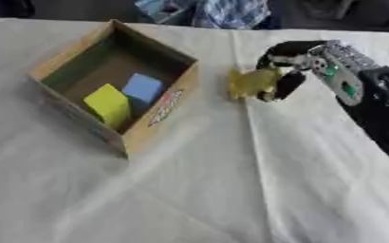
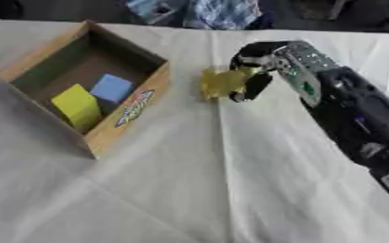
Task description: Pick up objects on the table and place them in the box.
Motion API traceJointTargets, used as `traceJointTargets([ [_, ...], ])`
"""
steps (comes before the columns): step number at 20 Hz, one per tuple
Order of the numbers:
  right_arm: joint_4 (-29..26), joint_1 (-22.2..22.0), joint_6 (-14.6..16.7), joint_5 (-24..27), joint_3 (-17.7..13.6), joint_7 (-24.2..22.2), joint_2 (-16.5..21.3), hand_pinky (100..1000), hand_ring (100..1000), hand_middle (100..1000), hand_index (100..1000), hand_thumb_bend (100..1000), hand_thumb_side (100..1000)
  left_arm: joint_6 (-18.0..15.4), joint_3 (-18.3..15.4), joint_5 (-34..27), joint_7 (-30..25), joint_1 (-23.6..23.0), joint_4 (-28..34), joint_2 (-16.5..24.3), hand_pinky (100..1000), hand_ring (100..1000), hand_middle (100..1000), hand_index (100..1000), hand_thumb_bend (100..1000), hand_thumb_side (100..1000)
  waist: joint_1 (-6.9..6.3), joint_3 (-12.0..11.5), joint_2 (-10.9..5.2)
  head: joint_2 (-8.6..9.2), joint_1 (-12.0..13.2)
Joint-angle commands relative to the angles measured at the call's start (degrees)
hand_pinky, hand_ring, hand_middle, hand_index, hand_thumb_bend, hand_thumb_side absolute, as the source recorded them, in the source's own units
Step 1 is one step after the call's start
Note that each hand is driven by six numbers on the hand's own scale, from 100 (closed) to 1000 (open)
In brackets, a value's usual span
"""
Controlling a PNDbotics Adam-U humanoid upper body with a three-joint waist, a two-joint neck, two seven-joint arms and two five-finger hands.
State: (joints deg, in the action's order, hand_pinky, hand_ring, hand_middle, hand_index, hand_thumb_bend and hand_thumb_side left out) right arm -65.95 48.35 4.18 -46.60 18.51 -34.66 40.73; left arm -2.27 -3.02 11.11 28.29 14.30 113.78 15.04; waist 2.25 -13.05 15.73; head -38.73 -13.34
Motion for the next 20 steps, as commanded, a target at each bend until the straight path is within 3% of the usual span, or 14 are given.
traceJointTargets([
  [1,-1.60,0.72,-0.94,1.43,-1.02,0.47,2.41,886,883,619,786,193,372,-0.08,-0.13,0.30,-0.22,0.65,0.81,0.79,613,842,1000,667,220,940,-0.13,0.08,-1.28,0.19,0.01],
  [5,-2.56,0.67,-1.48,2.75,-1.45,0.59,2.87,882,877,614,785,175,352,-0.08,-0.16,0.35,-0.26,0.66,0.81,0.85,613,842,1000,667,220,939,-0.11,0.09,-1.33,0.00,0.11],
  [7,-3.43,0.81,-1.84,3.78,-2.07,0.89,3.07,871,864,594,778,104,326,-0.08,-0.18,0.37,-0.25,0.65,0.81,0.88,613,842,1000,667,220,938,-0.11,0.13,-1.39,-0.15,0.13],
  [20,-14.49,2.87,-6.62,14.10,-5.81,0.25,4.17,845,823,558,786,100,282,-0.02,-0.28,0.39,-0.14,0.48,0.81,1.02,613,843,1000,666,220,933,-0.19,0.40,-1.56,-0.86,0.78],
])
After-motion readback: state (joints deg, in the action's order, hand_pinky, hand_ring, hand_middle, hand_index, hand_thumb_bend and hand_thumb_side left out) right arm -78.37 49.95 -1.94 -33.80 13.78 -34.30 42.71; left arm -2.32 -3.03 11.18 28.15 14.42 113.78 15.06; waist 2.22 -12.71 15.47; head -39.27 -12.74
